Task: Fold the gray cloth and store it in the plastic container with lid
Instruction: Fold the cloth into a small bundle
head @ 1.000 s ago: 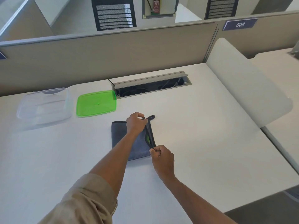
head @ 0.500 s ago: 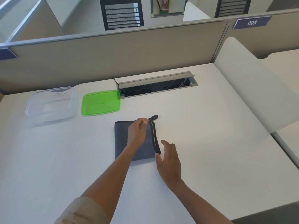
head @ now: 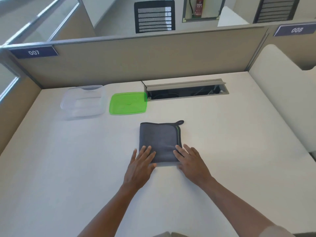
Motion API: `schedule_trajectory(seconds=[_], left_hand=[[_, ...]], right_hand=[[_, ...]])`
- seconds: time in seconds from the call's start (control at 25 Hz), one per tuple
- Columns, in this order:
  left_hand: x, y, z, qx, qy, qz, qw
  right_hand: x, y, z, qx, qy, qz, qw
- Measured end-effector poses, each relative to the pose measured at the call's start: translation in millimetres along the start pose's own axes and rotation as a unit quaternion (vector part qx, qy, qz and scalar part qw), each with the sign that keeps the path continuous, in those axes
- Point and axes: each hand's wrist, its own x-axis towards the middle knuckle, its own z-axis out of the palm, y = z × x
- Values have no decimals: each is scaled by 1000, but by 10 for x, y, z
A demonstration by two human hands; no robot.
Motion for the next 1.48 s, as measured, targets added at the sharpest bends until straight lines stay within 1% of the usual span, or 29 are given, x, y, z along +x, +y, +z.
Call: schedule_trajectory(seconds=[0.08, 0.16, 0.32, 0.48, 0.52, 0.64, 0.76, 0.84, 0.96, 1.08, 1.16, 1.24, 1.32, 1.4, 1.48], left_hand=[[12, -62, 3, 0, -46, 17, 999], [17, -118, -32, -4, -66, 30, 997], [41, -159, -96, -16, -48, 26, 998], [81, -123, -100, 24, -8, 43, 999], [98, -106, -108, 27, -9, 39, 999], [169, -64, -182, 13, -43, -19, 999], [226, -84, -258, 0, -59, -35, 998], [247, -124, -280, -9, -51, -34, 998], [204, -199, -259, -33, -37, -3, 999], [100, -371, -198, -43, -51, 56, 996], [91, -480, -189, -27, -43, 69, 996], [157, -530, -219, -33, -12, 47, 998], [232, -512, -283, -102, 14, -13, 995], [330, -503, -317, -190, 18, -93, 977], [427, -516, -332, -240, 25, -140, 960]], right_hand=[[12, 61, 22, -6, -6, 9, 1000], [37, 59, 19, 2, 2, 7, 1000], [78, 36, 1, 4, 26, 3, 1000], [84, -4, 16, -2, 39, 6, 999], [89, -24, 11, 1, 37, 9, 999], [102, -66, -16, 16, 24, 23, 999], [121, -54, -43, 15, 34, 18, 999], [145, -39, -50, 17, 52, 12, 998], [193, -23, -68, 77, 59, 28, 995], [262, 13, -161, 149, 29, 61, 987], [308, 48, -221, 184, 10, 69, 980], [357, 78, -265, 236, 5, 79, 969], [406, 95, -293, 284, 11, 100, 954], [463, 101, -309, 330, 21, 135, 934], [529, 79, -330, 386, 32, 183, 904]])
